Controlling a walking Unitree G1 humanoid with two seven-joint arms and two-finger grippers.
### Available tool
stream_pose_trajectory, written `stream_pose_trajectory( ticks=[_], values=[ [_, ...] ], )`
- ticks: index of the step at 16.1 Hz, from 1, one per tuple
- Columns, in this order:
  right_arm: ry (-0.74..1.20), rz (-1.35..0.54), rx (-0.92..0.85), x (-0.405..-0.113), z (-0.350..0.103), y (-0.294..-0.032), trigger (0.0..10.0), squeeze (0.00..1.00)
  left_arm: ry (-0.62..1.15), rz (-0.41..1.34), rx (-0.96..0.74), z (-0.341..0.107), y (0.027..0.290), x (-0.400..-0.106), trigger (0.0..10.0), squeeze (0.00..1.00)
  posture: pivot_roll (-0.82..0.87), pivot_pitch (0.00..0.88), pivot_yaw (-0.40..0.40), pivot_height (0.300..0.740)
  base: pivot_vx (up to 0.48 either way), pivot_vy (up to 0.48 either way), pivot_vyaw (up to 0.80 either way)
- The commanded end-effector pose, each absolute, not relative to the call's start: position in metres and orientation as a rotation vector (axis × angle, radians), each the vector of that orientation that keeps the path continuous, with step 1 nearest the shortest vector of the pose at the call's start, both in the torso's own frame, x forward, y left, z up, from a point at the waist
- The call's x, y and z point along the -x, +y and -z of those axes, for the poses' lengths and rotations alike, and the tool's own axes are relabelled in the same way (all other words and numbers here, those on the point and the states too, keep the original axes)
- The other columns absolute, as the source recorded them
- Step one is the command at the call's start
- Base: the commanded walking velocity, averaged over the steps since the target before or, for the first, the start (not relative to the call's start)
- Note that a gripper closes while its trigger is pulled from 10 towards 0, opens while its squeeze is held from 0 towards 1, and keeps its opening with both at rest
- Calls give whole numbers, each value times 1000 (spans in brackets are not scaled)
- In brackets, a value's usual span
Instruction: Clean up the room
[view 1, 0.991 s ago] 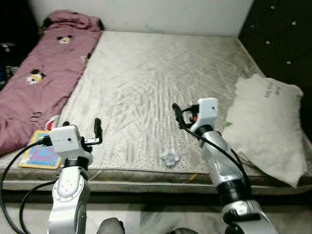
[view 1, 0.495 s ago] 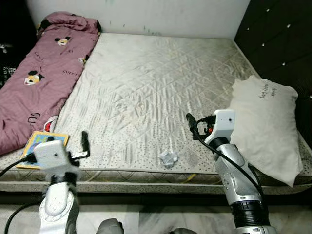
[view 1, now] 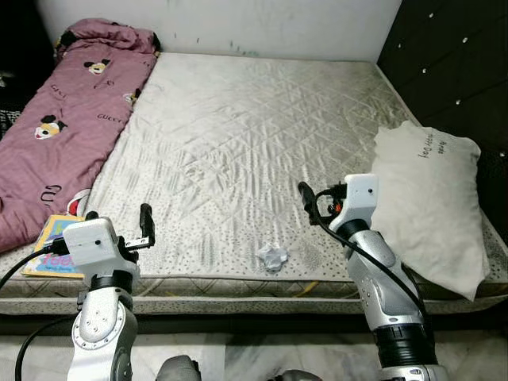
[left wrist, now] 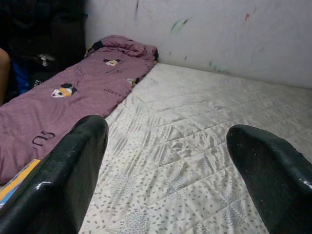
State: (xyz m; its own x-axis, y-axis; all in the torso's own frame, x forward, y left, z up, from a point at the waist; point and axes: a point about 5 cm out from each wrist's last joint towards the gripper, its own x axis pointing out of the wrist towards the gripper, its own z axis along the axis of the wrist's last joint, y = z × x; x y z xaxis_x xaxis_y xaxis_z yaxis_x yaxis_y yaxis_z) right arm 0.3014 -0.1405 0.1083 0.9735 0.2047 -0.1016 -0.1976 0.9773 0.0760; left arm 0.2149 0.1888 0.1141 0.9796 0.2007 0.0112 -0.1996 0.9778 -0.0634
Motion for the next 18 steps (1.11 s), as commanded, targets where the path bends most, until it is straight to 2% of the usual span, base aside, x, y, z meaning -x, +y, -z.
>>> stream_pose_trajectory(
  ticks=[1, 5, 18],
  values=[
    [91, -223, -63, -304, -114, -138, 10000, 0, -6, -217, 73, -113, 189, -216, 10000, 0, -12, 9, -70, 670, 0, 0, 0],
    [92, -233, -65, -307, -115, -134, 10000, 0, -13, -222, 81, -115, 189, -218, 10000, 0, -12, 24, -74, 622, 0, 0, 0],
    [94, -287, -47, -311, -115, -127, 10000, 0, 10, -286, 126, -111, 195, -220, 10000, 0, -14, 29, -86, 622, 0, 0, 32]
  ],
)
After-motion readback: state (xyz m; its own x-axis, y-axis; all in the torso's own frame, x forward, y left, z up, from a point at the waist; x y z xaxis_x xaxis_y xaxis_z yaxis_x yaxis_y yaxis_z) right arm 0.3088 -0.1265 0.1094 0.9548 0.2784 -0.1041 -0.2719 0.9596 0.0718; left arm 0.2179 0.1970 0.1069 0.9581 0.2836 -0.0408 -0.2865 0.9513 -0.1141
